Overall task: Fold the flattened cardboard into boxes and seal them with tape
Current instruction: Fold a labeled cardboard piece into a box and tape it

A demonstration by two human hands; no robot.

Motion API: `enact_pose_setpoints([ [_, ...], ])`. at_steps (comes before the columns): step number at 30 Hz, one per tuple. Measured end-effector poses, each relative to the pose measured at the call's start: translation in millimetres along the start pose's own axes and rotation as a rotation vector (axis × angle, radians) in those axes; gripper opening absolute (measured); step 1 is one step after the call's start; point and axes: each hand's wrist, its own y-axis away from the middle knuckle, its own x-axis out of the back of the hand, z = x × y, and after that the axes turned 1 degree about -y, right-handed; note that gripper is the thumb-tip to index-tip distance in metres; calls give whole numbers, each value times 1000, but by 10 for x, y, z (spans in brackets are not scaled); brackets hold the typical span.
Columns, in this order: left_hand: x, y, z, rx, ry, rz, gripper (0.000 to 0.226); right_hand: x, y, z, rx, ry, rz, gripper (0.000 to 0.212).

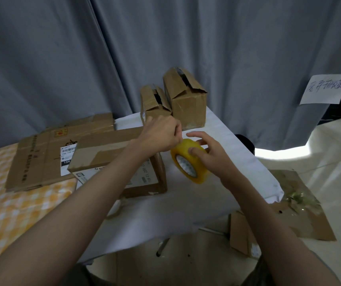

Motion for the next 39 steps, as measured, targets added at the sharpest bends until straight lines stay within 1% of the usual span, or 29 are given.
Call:
enact_pose_setpoints([
  [3, 8, 41, 29, -78, -67, 15, 9, 22, 52, -44, -137, -141, -59, 32],
  [5, 31, 66, 11, -96, -99, 22, 9, 36, 80, -72, -199, -241, -83, 35],
  [7, 57, 101, -28, -99, -69, 33, 10, 23, 89, -93, -187, -251, -108, 34],
  [10, 81, 162, -44, -139, -14, 65, 16, -58, 87, -120, -89, -144, -55, 31],
  [12, 120, 189, -33, -155, -6, 96, 17, -95, 89, -147, -59, -119, -14, 22],
  [16, 218, 193, -89, -167, 67, 189, 16, -70, 105, -210, -59, -156, 43, 2],
  [19, 270, 271, -138, -187, 76, 206, 12, -96, 116, -275, -68, -147, 57, 7],
  [20, 289, 312, -160, -188, 95, 203, 14, -108, 125, -298, -81, -138, 64, 9],
  [21, 321, 358, -198, -169, 141, 198, 24, -115, 131, -317, -95, -132, 77, 10],
  [23, 437, 472, -358, -94, 242, 178, 41, -110, 152, -346, -111, -125, 101, 10],
  [25, 546, 596, -632, -66, 228, 133, 47, -91, 178, -375, -104, -117, 106, 10],
  [26, 589, 675, -766, -79, 203, 78, 54, -83, 187, -393, -100, -117, 107, 11],
  [28, 567, 824, -908, -124, 197, -111, 74, -74, 195, -443, -101, -119, 116, 11],
  [29, 478, 888, -904, -132, 190, -197, 81, -78, 192, -473, -105, -119, 120, 10],
  [30, 341, 936, -875, -126, 149, -236, 84, -89, 184, -508, -108, -117, 125, 10],
  [31, 186, 963, -842, -109, 84, -216, 84, -102, 171, -545, -113, -111, 132, 9],
  [32, 51, 983, -785, -85, 34, -151, 80, -118, 161, -580, -119, -103, 139, 8],
  [34, -105, 987, -661, -41, 8, -44, 73, -157, 146, -652, -114, -101, 161, 8],
  [35, -108, 982, -610, -31, 53, -39, 72, -177, 143, -688, -105, -112, 169, 10],
  [37, 30, 996, -543, 12, 228, -55, 68, -215, 146, -755, -94, -132, 176, 11],
  [38, 105, 1009, -572, 54, 308, -37, 66, -232, 150, -785, -91, -135, 177, 11],
  [39, 159, 1019, -653, 104, 342, 18, 64, -245, 157, -804, -91, -131, 175, 11],
])
